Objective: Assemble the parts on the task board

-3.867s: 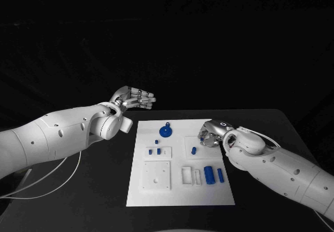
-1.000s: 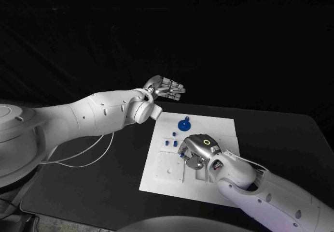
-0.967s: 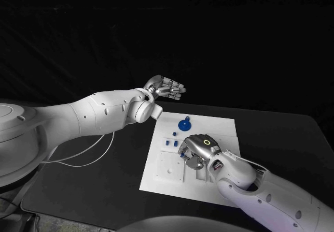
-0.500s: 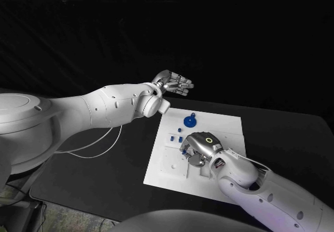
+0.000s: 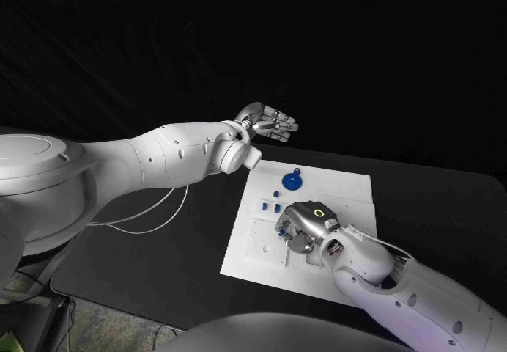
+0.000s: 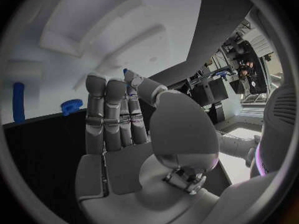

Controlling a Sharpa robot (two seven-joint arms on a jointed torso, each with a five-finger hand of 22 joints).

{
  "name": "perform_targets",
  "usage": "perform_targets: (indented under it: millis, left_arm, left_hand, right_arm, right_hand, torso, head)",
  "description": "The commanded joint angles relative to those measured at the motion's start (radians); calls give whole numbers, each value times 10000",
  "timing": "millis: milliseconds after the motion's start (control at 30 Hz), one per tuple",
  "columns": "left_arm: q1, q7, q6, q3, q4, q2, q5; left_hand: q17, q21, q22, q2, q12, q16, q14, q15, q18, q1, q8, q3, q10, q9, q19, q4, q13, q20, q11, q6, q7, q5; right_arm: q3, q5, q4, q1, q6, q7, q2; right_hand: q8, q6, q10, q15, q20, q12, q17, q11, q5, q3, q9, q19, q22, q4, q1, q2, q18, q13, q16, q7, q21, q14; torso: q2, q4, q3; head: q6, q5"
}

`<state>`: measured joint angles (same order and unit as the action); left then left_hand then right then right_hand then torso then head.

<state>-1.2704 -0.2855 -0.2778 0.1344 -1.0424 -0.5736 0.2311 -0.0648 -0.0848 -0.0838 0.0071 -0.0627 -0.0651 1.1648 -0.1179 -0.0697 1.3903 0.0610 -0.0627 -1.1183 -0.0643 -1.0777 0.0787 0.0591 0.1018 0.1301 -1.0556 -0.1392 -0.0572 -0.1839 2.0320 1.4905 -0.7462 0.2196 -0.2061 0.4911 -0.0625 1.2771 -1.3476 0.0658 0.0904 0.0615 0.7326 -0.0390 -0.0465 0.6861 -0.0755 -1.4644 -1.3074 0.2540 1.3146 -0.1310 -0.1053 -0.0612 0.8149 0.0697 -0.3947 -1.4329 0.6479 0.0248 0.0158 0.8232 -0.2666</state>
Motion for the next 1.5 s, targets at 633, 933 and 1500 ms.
perform_targets:
  millis: [633,933,1500]
  left_arm:
    - [-5,-4,222,-11,16,-2,-61]
    - [-5,33,261,-11,20,-4,-61]
    - [-6,116,339,-11,37,24,-61]
  left_hand:
    - [-7,-49,54,111,15,35,2,-2,-68,-27,31,53,21,11,-12,-29,-12,35,-5,78,12,-4]
    - [-7,-47,60,109,15,35,-9,-6,-69,-33,32,70,36,11,-4,-31,-12,40,1,90,8,0]
    - [-7,-40,71,112,13,35,-42,-19,-72,-38,32,123,59,11,14,-46,-11,54,11,104,1,13]
  right_arm:
    - [50,44,-61,21,-629,14,-33]
    - [52,171,-114,21,-532,-132,-67]
    - [57,225,-103,21,-398,-226,-111]
  right_hand:
    - [-16,42,-345,41,49,25,37,163,-18,-11,-16,-403,-288,69,-59,122,-114,-24,-55,37,31,-51]
    - [-18,40,-343,41,50,25,54,162,-18,6,-21,-404,-294,110,-82,141,-116,-24,-71,36,28,-56]
    - [-18,43,-347,43,51,26,67,163,-18,24,-23,-404,-301,120,-100,135,-117,-24,-75,35,16,-59]
  torso:
    - [-4,15,5]
    - [-3,2,1]
    - [-7,4,7]
  head:
    - [106,-68]
    - [127,-79]
    - [145,-106]
